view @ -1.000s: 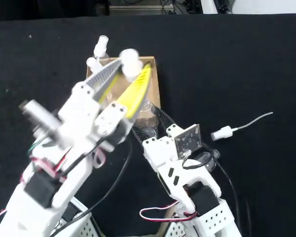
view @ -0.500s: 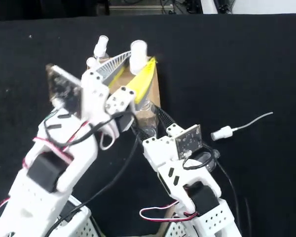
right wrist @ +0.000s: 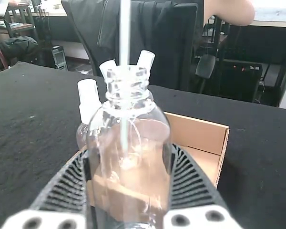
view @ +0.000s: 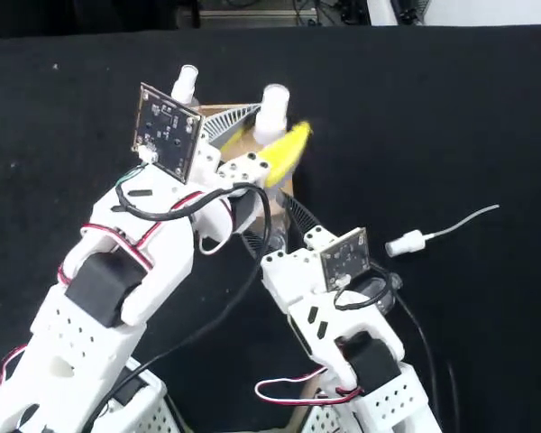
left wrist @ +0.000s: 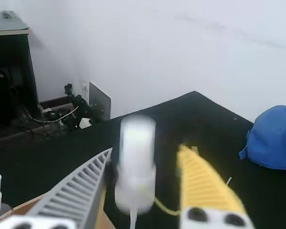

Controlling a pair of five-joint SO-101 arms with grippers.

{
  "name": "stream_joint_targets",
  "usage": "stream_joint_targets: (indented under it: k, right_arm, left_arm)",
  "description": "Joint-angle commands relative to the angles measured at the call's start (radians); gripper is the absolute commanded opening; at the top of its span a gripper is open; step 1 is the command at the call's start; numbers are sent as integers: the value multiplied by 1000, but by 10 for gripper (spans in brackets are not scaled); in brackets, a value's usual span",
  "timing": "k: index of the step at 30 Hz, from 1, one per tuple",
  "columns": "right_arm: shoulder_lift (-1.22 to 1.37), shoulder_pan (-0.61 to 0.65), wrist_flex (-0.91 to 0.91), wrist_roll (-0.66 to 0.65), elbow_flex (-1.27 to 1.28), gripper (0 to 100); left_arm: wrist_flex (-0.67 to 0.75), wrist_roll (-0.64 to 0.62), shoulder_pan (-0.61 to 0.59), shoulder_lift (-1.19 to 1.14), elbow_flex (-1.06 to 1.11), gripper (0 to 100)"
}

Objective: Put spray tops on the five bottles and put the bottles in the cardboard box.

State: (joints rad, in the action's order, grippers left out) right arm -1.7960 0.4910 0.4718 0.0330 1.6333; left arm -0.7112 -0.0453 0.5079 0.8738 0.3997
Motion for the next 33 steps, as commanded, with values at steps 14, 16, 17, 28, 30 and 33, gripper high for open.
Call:
stream_joint_targets:
  k: [14, 16, 17, 28, 30, 33]
  right_arm:
    - [-116, -8, -26, 3, -36, 11]
    - [-108, -41, -26, 11, -36, 11]
    - [-107, -63, -29, 12, -39, 11]
    - [-97, -359, -34, 12, -125, 10]
    - [-97, -368, -58, 12, -151, 10]
    - [-94, -368, -132, 9, -179, 10]
  left_arm:
    - [-150, 11, -343, 17, -262, 202]
    - [-97, 11, -433, -5, -220, 202]
    - [-69, 11, -478, -9, -197, 202]
    - [-37, 5, -885, -26, 150, 202]
    - [-26, 5, -911, -28, 229, 202]
    - [94, 3, -924, -17, 383, 202]
